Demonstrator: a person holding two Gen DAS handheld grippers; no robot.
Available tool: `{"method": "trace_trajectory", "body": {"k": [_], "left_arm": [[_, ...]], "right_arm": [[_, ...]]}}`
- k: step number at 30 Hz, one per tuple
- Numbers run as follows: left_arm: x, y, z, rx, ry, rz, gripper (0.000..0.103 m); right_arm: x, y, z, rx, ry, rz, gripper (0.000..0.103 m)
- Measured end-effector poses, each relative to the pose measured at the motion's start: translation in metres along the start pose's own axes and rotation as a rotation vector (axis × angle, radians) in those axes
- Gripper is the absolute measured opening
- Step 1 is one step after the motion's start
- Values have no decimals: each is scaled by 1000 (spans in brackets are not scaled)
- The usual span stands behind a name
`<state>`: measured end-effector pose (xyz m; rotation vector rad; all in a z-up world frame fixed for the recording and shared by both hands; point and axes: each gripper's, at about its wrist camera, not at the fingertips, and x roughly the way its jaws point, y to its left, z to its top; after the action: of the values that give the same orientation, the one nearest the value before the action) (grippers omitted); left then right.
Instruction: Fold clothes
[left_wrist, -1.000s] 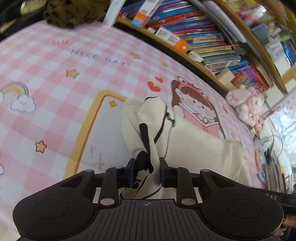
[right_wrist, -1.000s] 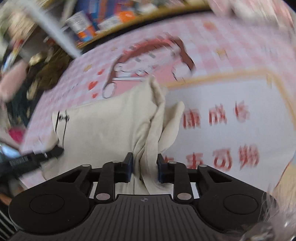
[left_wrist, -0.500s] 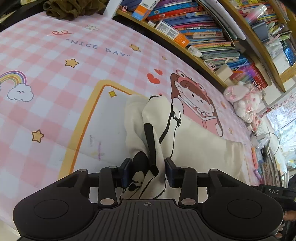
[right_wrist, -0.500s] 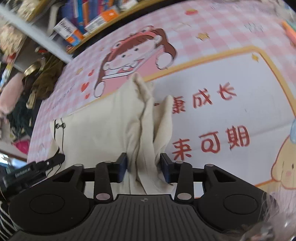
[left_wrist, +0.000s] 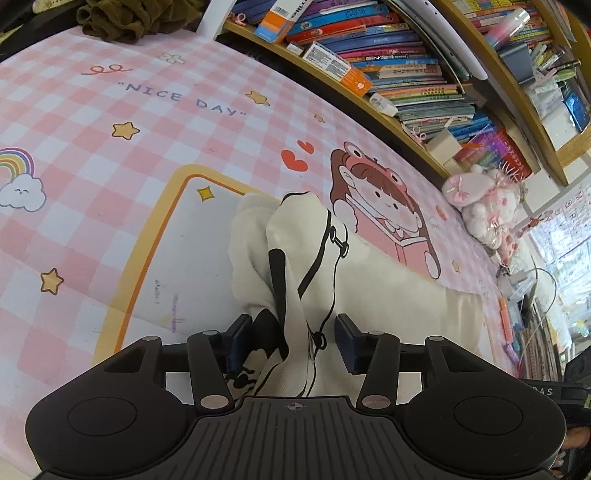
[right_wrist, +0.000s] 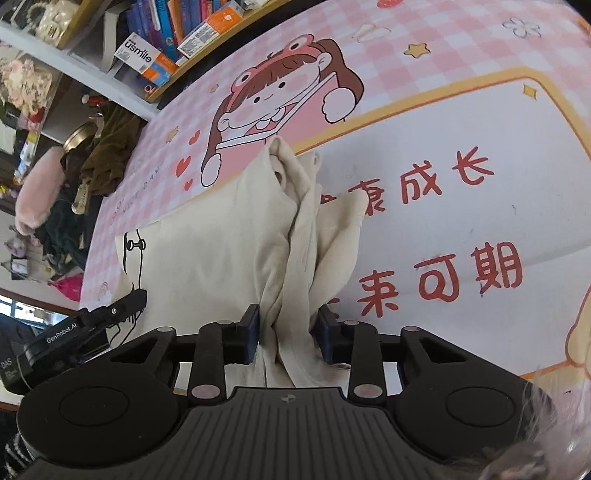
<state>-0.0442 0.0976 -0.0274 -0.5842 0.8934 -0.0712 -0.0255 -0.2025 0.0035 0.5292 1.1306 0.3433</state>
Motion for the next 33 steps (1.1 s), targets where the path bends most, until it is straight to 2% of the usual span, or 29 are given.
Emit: {"method": "trace_trajectory", "body": {"k": [3, 6, 8, 13, 19, 33], "left_arm": [[-1, 2, -1, -23, 2, -2, 24], [-8, -3, -2, -12, -16, -2, 21], [-14, -8, -1, 1, -33, -13, 20], [-30, -17, 3, 22, -71, -67, 20], [-42, -36, 4, 114, -92, -69, 19], [-79, -27, 10, 112, -152, -120, 19]], "right_arm": [[1, 1, 0, -7, 4, 10, 23], [-4, 9, -1, -62, -18, -1, 19], [-11, 16, -2, -106, -45, -11, 18], [-28, 24, 5, -113, -88, 23, 17], [-44, 41, 5, -151, -121, 32, 17], [-60, 74, -6, -213, -181, 42, 17]]}}
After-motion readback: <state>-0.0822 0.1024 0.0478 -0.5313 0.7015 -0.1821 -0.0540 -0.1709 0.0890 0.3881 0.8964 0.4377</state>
